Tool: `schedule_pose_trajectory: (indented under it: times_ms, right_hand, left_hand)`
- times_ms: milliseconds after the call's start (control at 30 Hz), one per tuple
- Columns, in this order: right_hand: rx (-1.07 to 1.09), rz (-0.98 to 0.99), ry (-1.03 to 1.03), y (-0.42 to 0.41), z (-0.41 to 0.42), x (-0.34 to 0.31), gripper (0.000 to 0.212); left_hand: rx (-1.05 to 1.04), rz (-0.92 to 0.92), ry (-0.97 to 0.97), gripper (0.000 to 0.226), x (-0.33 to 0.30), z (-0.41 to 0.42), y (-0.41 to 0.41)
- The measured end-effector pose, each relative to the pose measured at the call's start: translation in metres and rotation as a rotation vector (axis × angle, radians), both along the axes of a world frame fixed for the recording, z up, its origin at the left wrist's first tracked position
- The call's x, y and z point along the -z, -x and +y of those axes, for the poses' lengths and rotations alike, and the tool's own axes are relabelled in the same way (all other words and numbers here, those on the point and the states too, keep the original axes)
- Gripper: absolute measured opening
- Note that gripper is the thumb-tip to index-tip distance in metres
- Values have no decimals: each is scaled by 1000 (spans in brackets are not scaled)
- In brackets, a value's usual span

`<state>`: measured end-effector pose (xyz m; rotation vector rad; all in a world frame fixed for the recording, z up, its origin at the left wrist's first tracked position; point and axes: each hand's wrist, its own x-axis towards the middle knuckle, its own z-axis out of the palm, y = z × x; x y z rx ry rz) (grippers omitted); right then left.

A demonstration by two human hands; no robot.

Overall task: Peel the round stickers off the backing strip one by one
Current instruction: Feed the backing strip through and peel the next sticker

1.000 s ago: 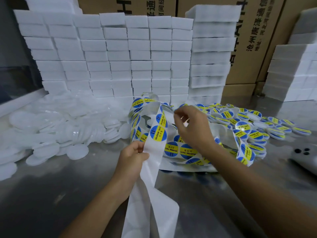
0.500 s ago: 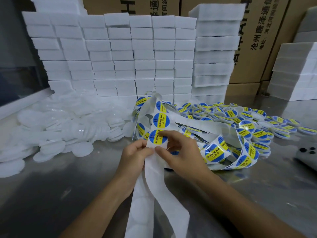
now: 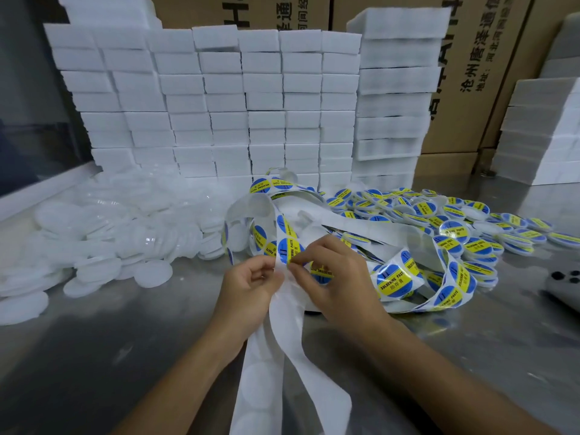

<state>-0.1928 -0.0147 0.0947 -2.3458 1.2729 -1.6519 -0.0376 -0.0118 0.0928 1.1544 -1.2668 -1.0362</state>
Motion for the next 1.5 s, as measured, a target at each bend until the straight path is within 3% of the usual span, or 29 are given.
schedule_pose_trajectory:
  times_ms: [100, 300, 367, 533, 700, 833, 967, 1033, 1133, 1200, 1233, 1300, 1367, 1500]
  right_hand:
    - [-16, 63, -26, 3, 1, -1, 15]
    - [-18, 66, -52, 5, 0, -3, 3]
    - [-10, -58, -123, 3, 0, -4, 4]
    - [-32, -622, -526, 7, -3, -17, 12]
    - [-178, -981, -715, 11, -1, -26, 12]
    - [-293, -1029, -685, 8, 4, -30, 16]
    - [-391, -1031, -667, 3, 7, -29, 13]
    - [-412, -1013, -669, 1, 9, -29, 7]
    - [-413, -977, -678, 0, 9, -29, 15]
    - [-409, -980, -686, 1, 8, -29, 14]
    - [-409, -991, -691, 1, 8, -29, 15]
    - [-394, -994, -695, 2, 7, -29, 16]
    - [-376, -978, -691, 2, 7, -29, 15]
    - [-321, -932, -668, 4, 5, -26, 11]
  left_hand:
    - [6, 3, 5, 17, 1, -1, -1]
    - [20, -8, 16, 16, 2, -3, 0]
    - [11, -36, 37, 16, 2, -3, -1]
    - [-38, -132, 123, 28, 5, -5, -6]
    - [-114, -434, 319, 28, 12, -8, -11]
    - [-133, -592, 402, 16, 14, -7, -13]
    - [-336, -609, 535, 44, 8, -7, -23]
    - [-496, -545, 568, 44, 1, -8, -33]
    - [-750, -494, 467, 35, -3, -13, -55]
    - [-847, -565, 335, 23, -2, -20, -72]
    - [-860, -668, 224, 15, 1, -23, -80]
    - [-802, -917, -83, 33, 9, -28, -91]
    - [-736, -1051, -283, 45, 15, -29, -96]
    - [-726, -1095, -323, 42, 19, -32, -100]
